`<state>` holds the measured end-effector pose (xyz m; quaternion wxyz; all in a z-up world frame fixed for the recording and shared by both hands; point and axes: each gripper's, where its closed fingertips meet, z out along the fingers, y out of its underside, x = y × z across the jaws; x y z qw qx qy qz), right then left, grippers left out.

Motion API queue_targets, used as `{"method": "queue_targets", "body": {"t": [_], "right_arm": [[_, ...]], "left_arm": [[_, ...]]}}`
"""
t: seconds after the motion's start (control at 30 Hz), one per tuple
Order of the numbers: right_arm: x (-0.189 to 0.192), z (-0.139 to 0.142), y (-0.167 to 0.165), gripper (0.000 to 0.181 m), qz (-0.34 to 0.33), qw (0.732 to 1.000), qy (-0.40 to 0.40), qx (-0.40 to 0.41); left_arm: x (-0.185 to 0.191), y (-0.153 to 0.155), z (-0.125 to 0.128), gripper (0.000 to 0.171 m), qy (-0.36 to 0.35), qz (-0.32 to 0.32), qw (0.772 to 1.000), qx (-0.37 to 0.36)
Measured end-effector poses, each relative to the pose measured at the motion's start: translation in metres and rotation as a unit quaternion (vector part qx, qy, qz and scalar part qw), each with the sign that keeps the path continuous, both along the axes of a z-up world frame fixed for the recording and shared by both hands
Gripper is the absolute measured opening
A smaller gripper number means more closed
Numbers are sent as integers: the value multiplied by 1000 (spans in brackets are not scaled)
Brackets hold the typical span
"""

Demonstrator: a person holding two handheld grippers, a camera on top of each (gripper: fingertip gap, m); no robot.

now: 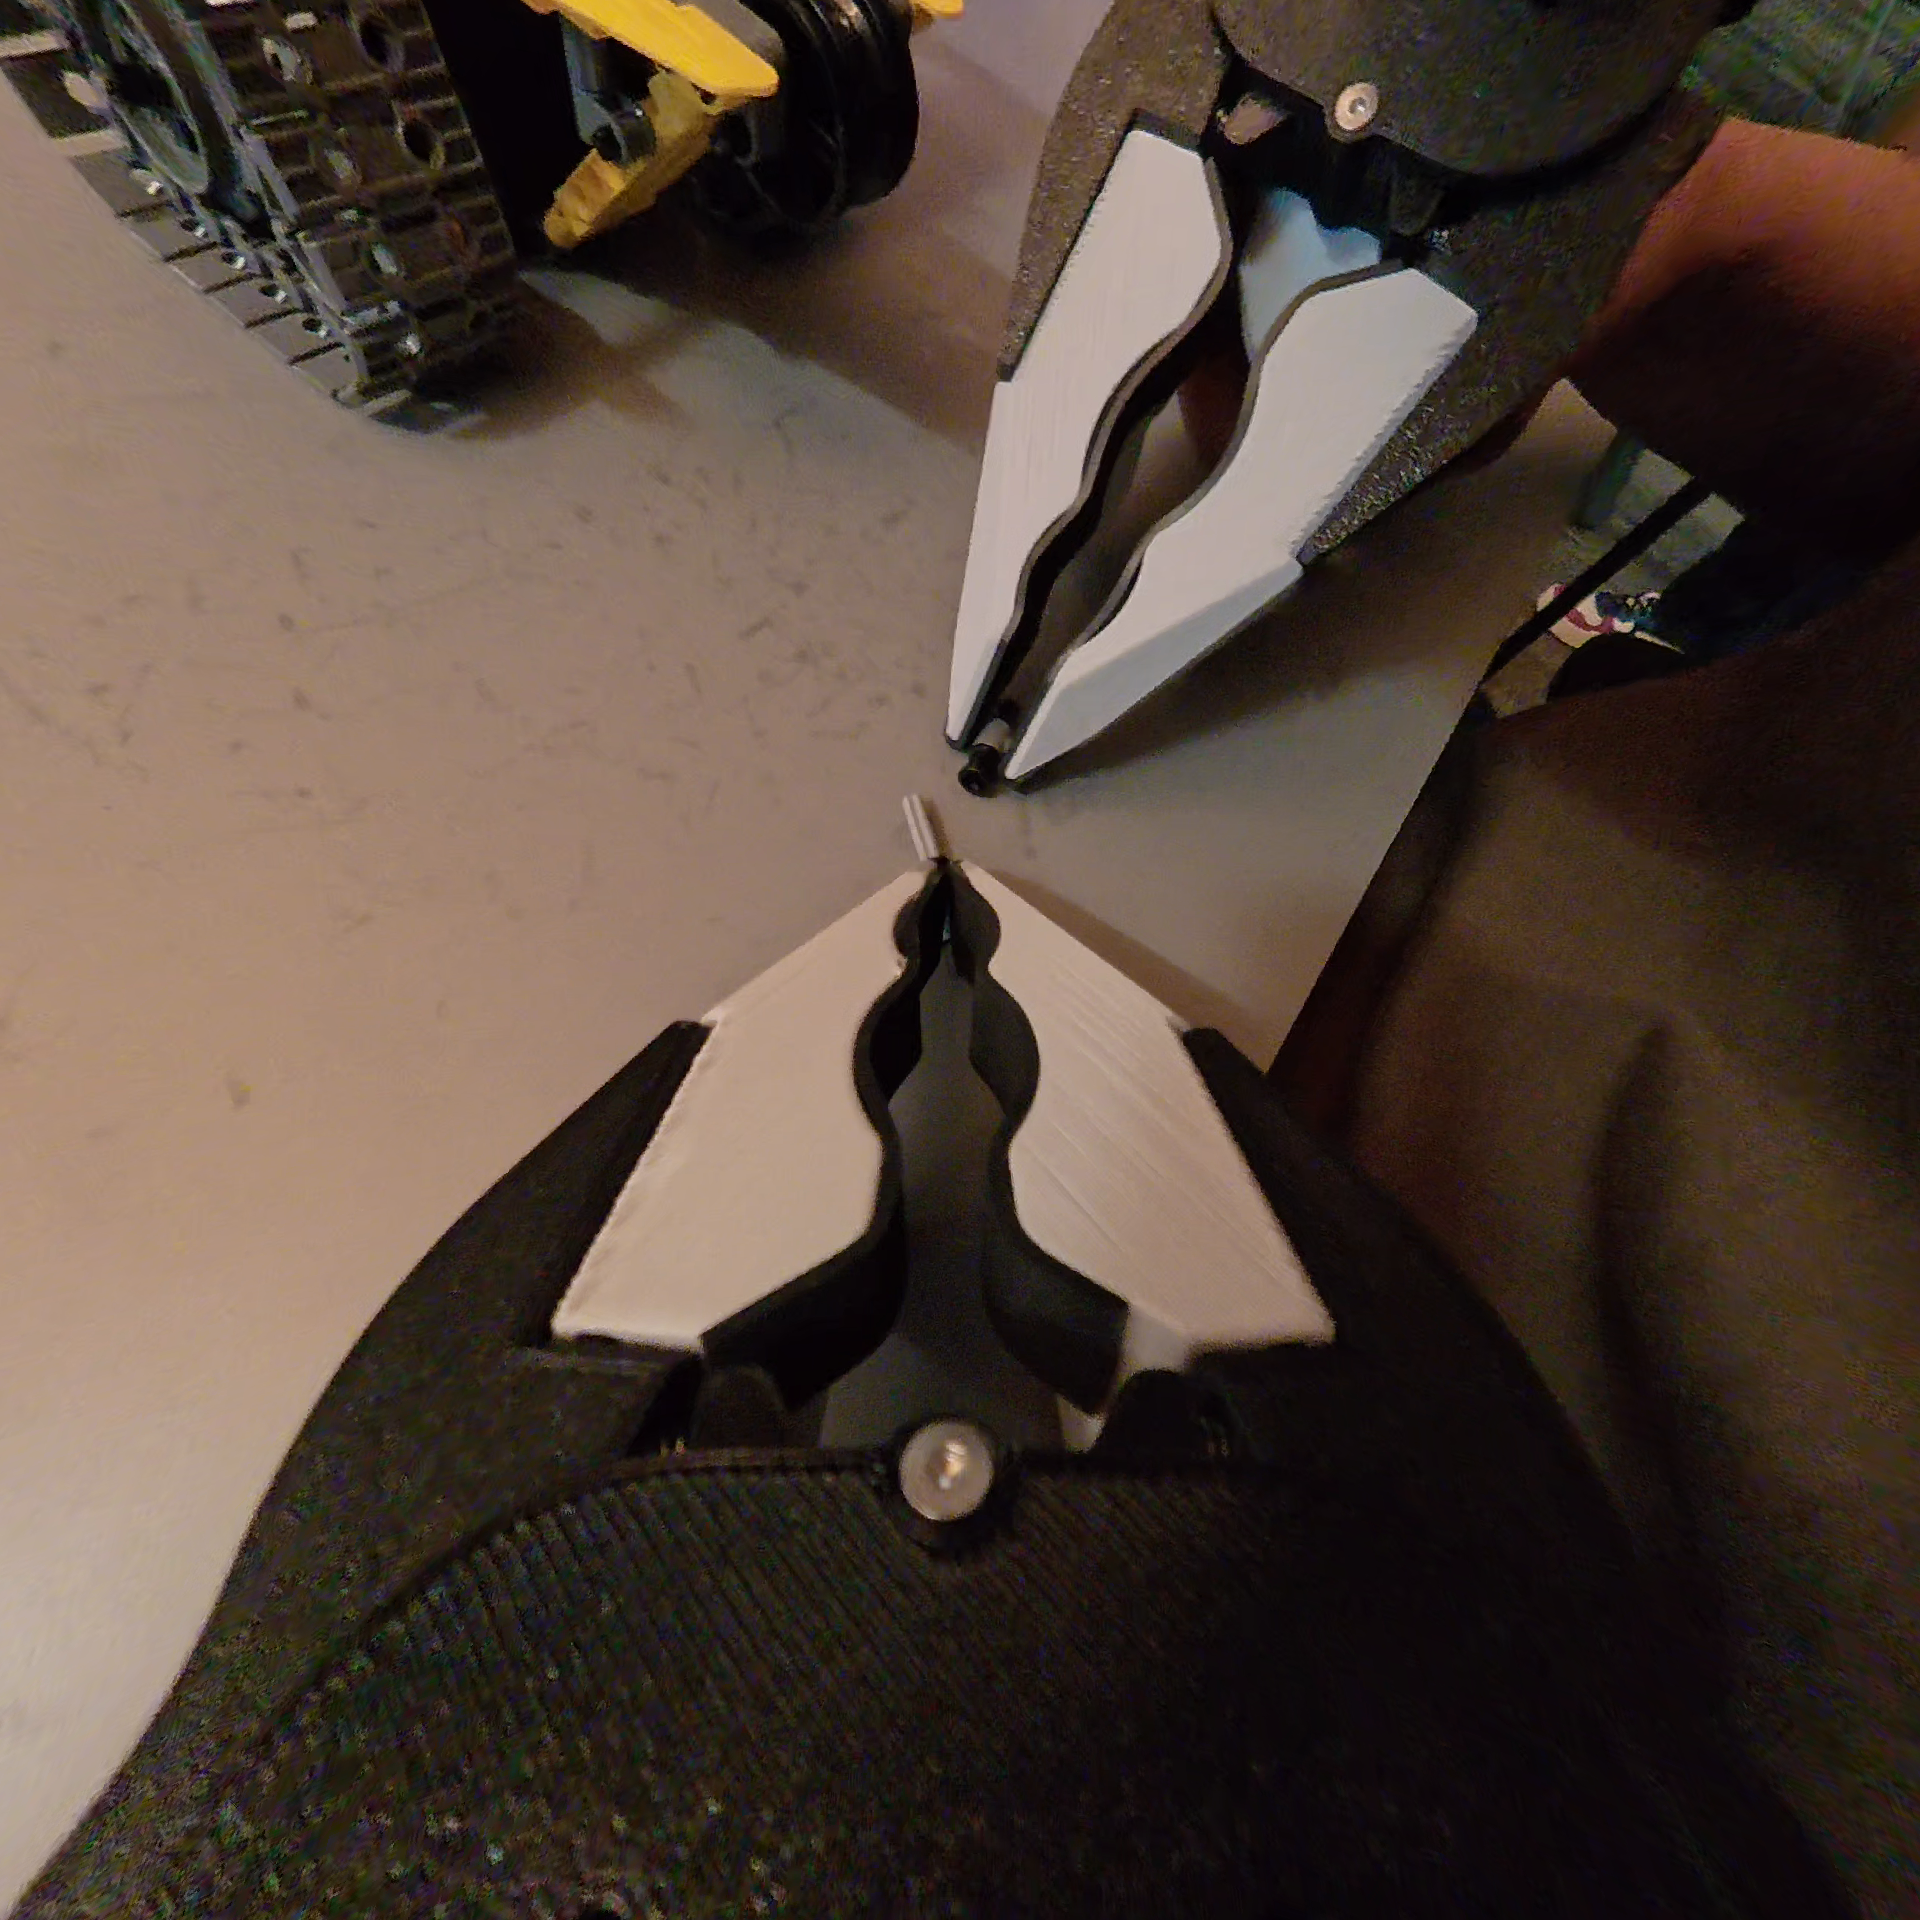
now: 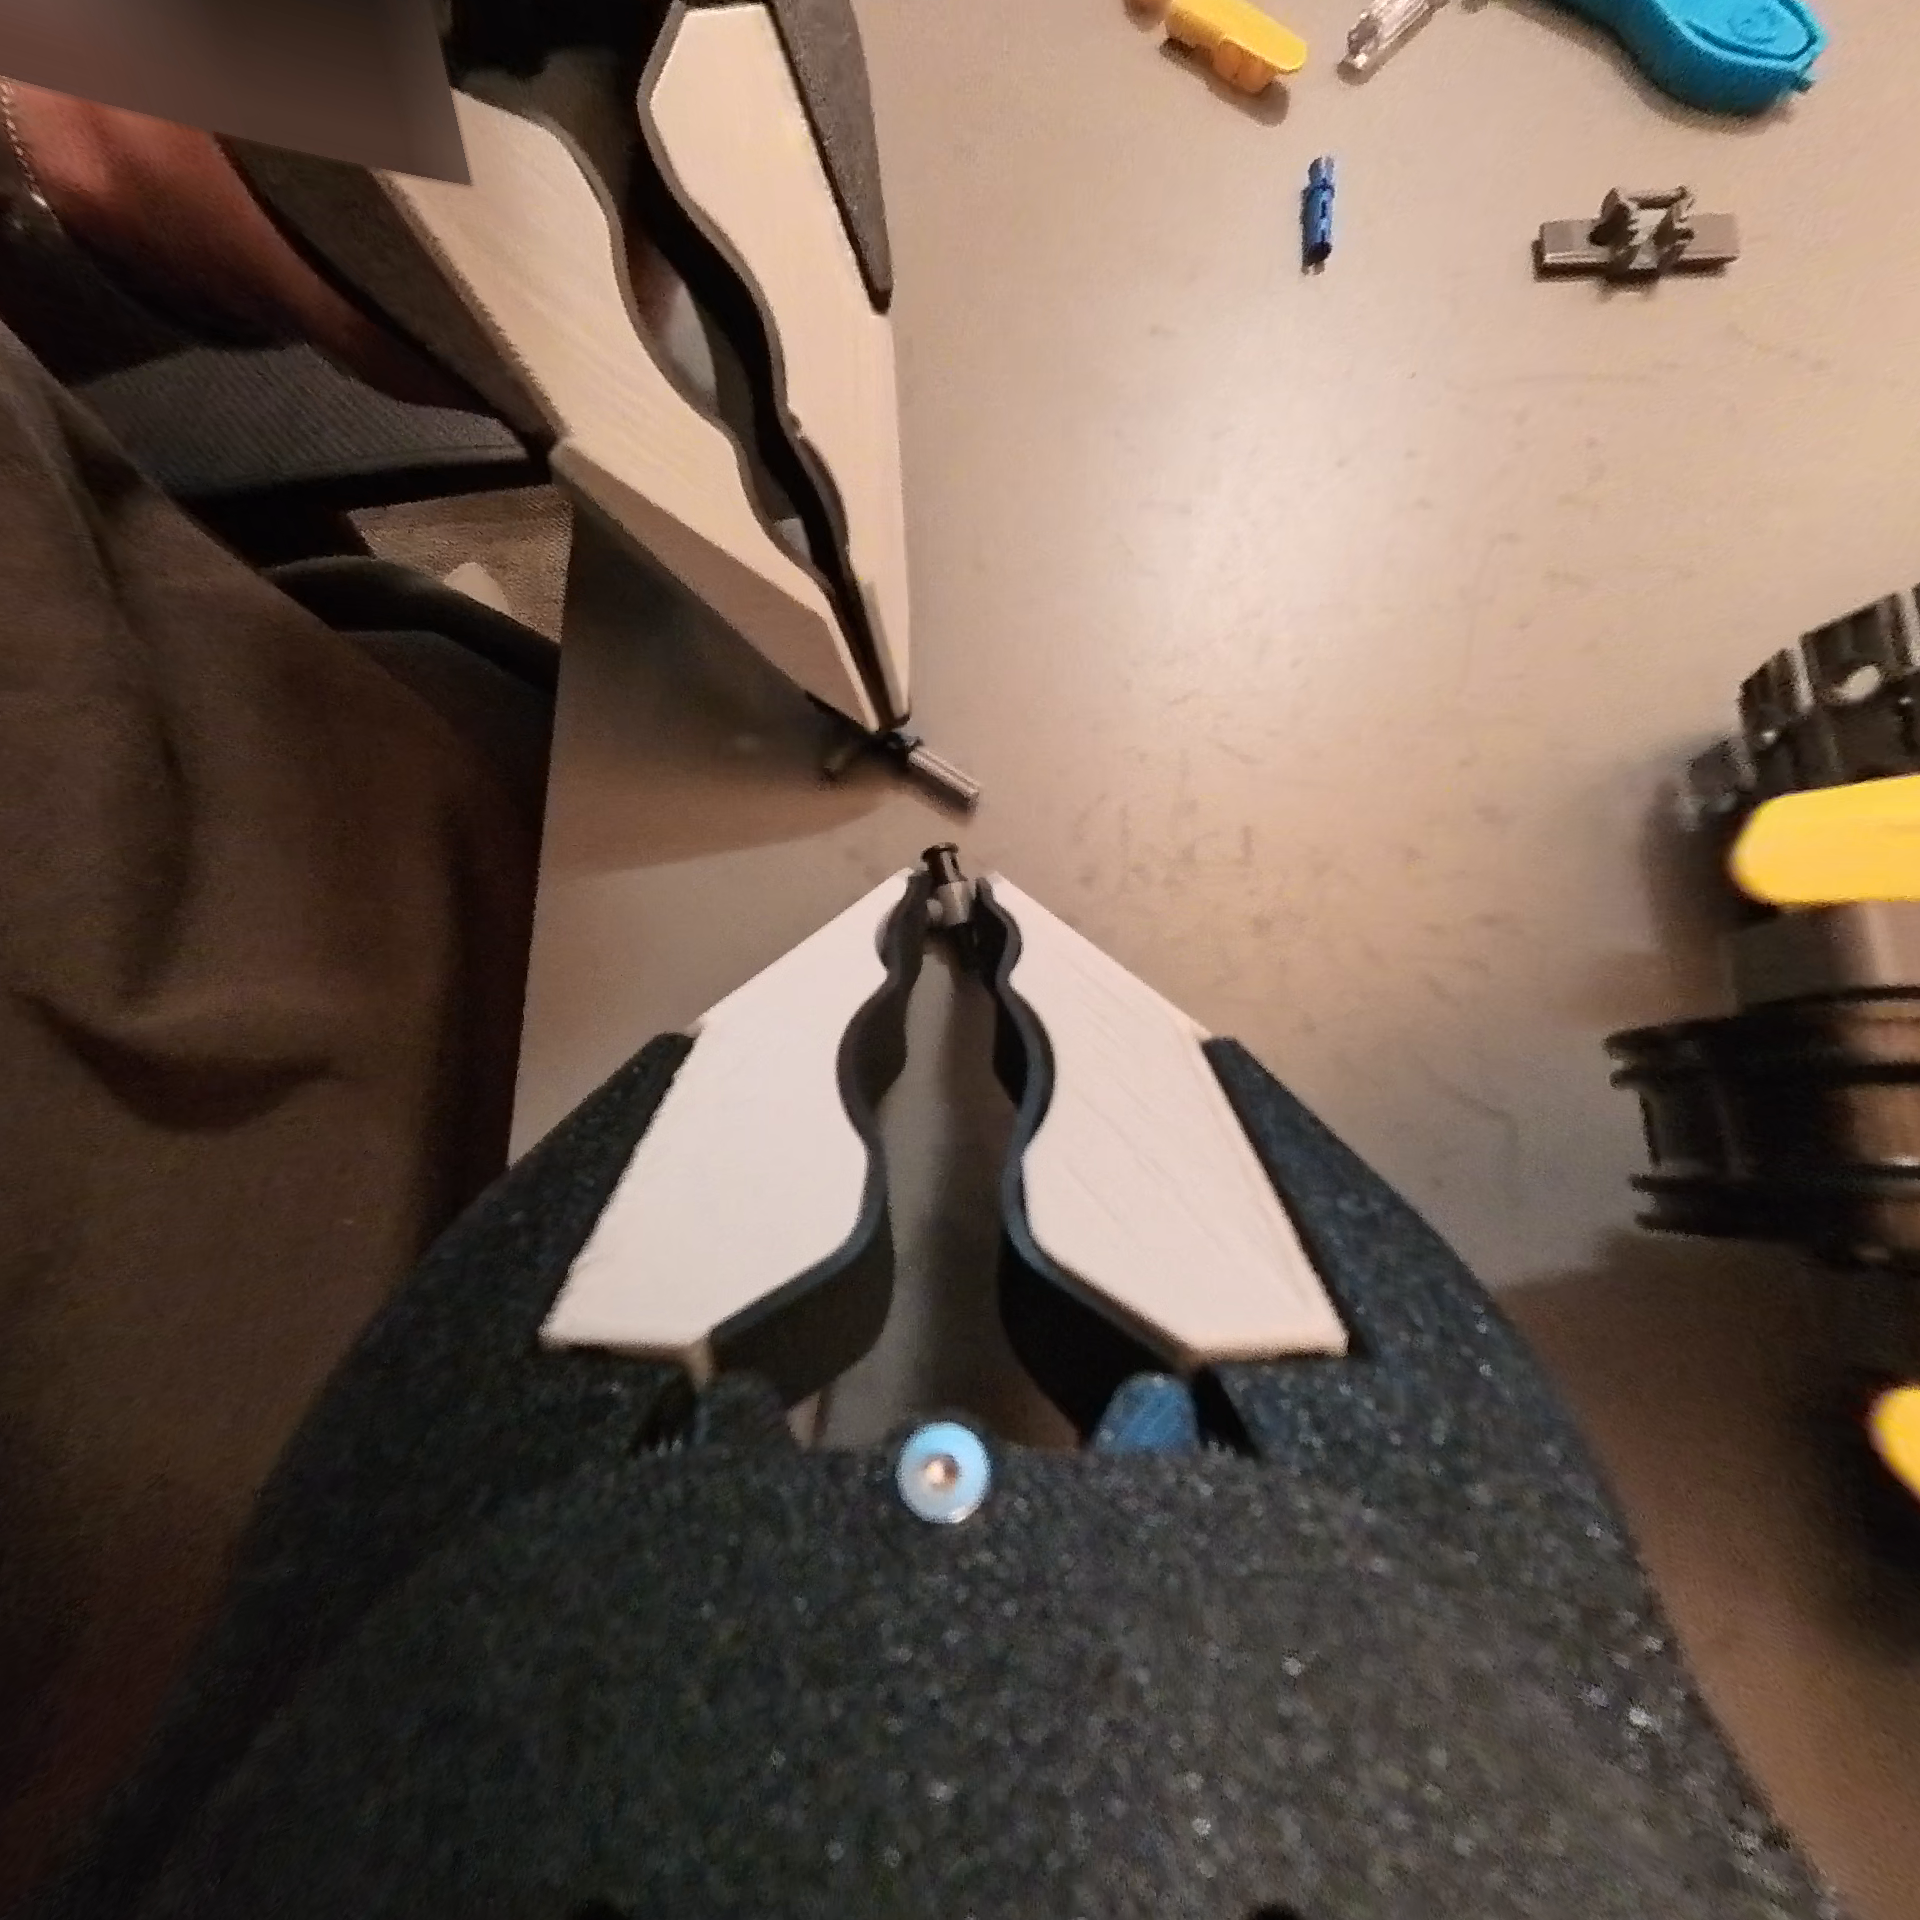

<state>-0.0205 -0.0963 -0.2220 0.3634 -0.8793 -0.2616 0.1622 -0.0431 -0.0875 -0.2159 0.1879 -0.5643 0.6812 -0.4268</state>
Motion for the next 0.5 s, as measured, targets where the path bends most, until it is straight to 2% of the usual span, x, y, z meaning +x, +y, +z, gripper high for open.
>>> {"method": "queue_targets", "body": {"t": [0.17, 0.3, 0.5], "right_arm": [[2, 0, 1, 8, 4, 1000, 6, -6], [4, 0, 3, 8, 2, 1000, 15, -11], [7, 2, 6, 8, -4, 1000, 25, -11]], "left_arm": [[-1, -2, 1, 4, -4, -6, 1000, -3], [-1, -2, 4, 33, -23, -4, 1000, 7], [1, 5, -1, 28, -20, 27, 998, 60]]}}
